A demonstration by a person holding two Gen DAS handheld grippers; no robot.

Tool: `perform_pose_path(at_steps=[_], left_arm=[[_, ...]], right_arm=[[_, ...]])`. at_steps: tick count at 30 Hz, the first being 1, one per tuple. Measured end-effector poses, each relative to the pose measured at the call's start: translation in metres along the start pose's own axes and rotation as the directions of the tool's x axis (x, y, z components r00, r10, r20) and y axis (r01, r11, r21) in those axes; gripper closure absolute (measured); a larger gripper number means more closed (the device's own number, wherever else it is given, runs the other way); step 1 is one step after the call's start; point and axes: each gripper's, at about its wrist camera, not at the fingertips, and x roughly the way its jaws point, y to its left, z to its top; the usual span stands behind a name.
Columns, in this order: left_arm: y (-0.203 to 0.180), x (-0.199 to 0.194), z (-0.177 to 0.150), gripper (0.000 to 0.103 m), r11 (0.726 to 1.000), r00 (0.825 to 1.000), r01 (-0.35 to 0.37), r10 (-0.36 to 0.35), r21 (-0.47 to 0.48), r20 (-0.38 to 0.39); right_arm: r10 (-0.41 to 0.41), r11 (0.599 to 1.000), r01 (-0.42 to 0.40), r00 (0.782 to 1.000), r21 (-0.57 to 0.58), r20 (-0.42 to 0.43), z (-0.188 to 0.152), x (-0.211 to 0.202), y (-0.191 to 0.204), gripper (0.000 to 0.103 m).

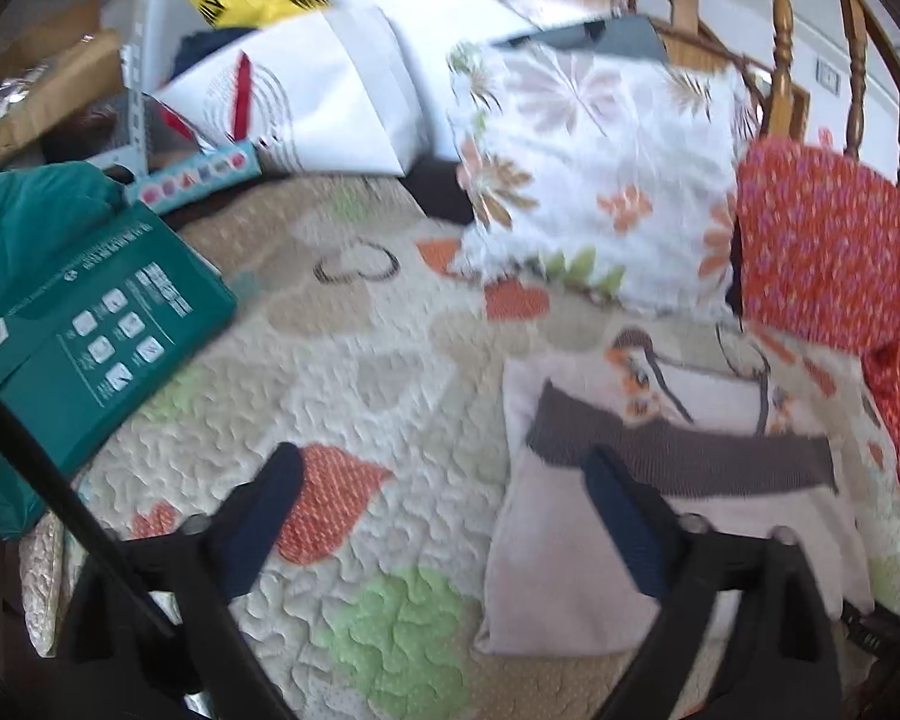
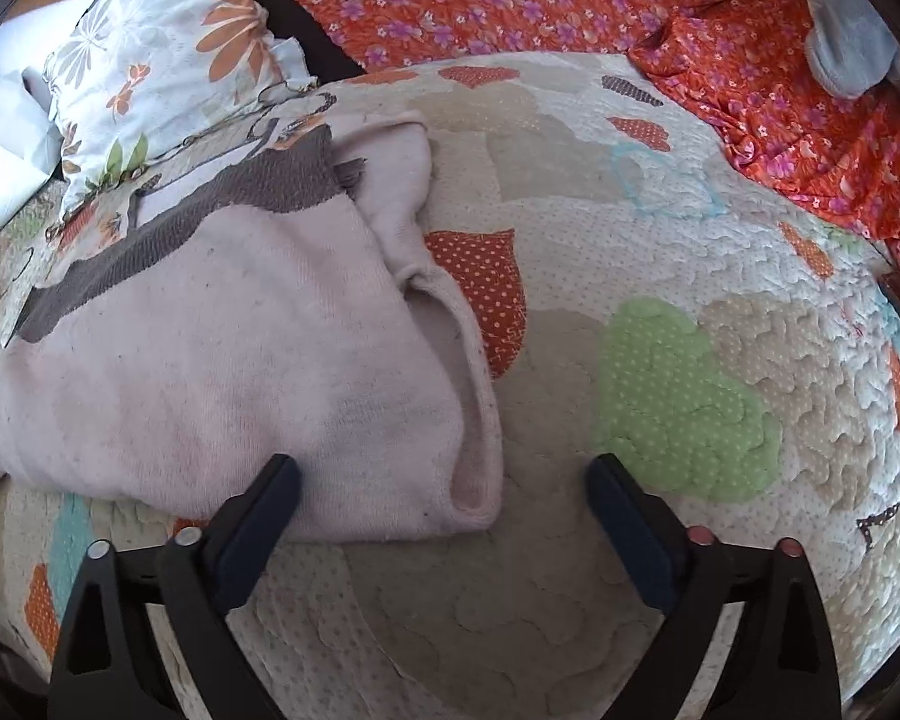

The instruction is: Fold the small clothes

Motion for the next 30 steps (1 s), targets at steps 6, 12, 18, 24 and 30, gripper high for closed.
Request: perform_pose_path(at_steps=[6, 12, 18, 24, 30], left_arm=[[0.004, 0.025, -0.010, 0.004, 1.000, 0.995, 0.031, -0.030, 0.003, -0.093], [-0.017, 0.056, -0.032, 0.004, 0.990, 0.961, 0.135, -0.121, 0.042, -0.249], [-0.065, 0.072, -0.065, 0.017, 0.946, 0.921, 0.226, -0.129, 0.233, -0.368], [-0.062, 0.075, -0.064, 0.072, 0.957, 0.935, 0.146, -0.051, 0.251, -0.350], [0.002, 0.063, -0.040, 0.070, 0.997, 0.965, -0.016, 0.036, 0.078, -0.261]], right_arm=[[-0.049, 0.999, 0.049, 0.998, 0.000, 0.045, -0.007, -0.001, 0.007, 0.001], [-0.031, 0.999, 0.031, 0.996, -0.006, 0.079, -0.011, -0.001, 0.005, 0.000], [-0.030, 1.000, 0.030, 0.992, 0.000, 0.120, -0.017, -0.003, 0.006, 0.000], [-0.026, 1.000, 0.025, 0.992, 0.004, 0.121, -0.016, -0.004, 0.005, 0.000], [-0.024, 1.000, 0.024, 0.996, 0.005, 0.089, -0.013, -0.004, 0.007, 0.000]])
